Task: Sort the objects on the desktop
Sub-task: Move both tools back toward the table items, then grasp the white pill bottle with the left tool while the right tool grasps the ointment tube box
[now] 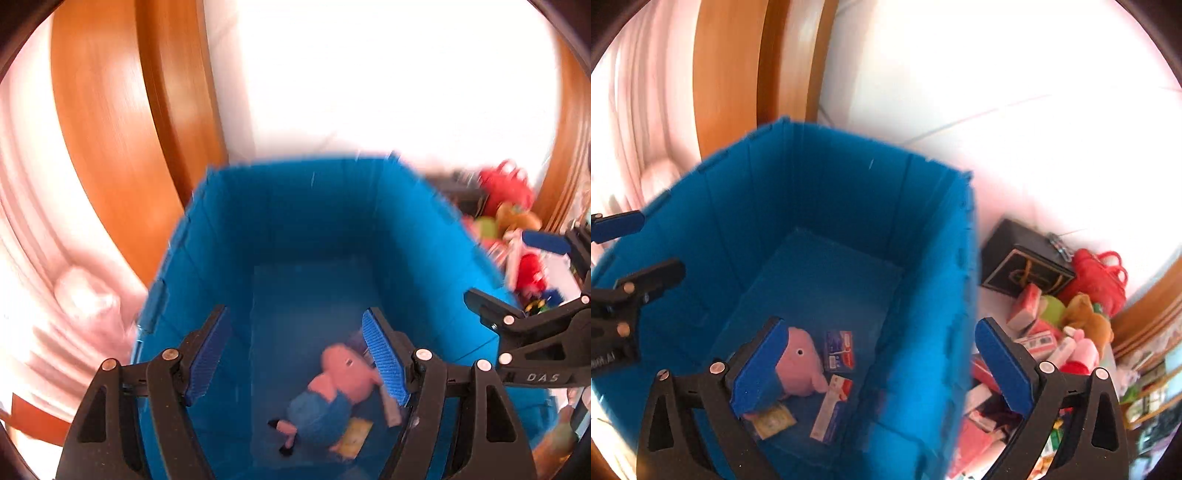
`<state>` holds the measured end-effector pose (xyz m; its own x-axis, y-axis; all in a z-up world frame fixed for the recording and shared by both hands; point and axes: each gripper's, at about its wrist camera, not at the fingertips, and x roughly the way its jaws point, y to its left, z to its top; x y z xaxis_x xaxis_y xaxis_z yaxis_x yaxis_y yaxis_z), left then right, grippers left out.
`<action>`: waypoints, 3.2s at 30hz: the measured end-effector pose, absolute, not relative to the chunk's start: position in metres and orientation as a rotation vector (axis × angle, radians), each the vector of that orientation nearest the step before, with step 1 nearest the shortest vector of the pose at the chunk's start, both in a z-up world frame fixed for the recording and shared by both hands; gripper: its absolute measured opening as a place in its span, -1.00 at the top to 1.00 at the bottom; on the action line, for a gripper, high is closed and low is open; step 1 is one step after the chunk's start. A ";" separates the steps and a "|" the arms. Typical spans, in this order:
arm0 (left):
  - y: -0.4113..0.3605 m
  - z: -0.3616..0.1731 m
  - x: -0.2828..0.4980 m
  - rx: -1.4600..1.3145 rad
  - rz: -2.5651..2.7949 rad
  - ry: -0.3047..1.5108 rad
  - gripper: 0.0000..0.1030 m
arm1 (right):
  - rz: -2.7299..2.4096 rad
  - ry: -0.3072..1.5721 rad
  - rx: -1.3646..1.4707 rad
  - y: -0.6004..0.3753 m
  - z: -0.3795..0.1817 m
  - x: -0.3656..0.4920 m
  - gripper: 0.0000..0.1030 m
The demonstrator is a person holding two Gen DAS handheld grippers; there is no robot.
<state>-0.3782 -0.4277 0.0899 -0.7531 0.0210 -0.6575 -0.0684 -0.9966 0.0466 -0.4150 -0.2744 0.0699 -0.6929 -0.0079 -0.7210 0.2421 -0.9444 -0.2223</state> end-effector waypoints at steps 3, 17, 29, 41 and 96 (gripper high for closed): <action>-0.413 0.101 -0.344 -0.925 2.907 0.068 -0.42 | -2.798 0.375 1.091 -0.245 0.083 -0.379 -0.99; -0.273 0.116 -0.257 -0.573 2.763 0.059 -0.63 | -3.111 0.045 1.097 -0.051 0.065 -0.243 -1.00; -0.134 0.052 -0.223 -0.742 2.638 0.072 -0.71 | -3.003 -0.123 1.382 0.105 -0.029 -0.203 -1.00; -0.096 -0.116 -0.219 -1.264 2.632 0.103 -0.71 | -2.736 -0.180 1.608 0.167 -0.144 -0.197 -1.00; -0.117 -0.218 -0.220 -1.383 2.563 0.162 0.02 | -2.575 0.009 1.622 0.103 -0.254 -0.144 0.44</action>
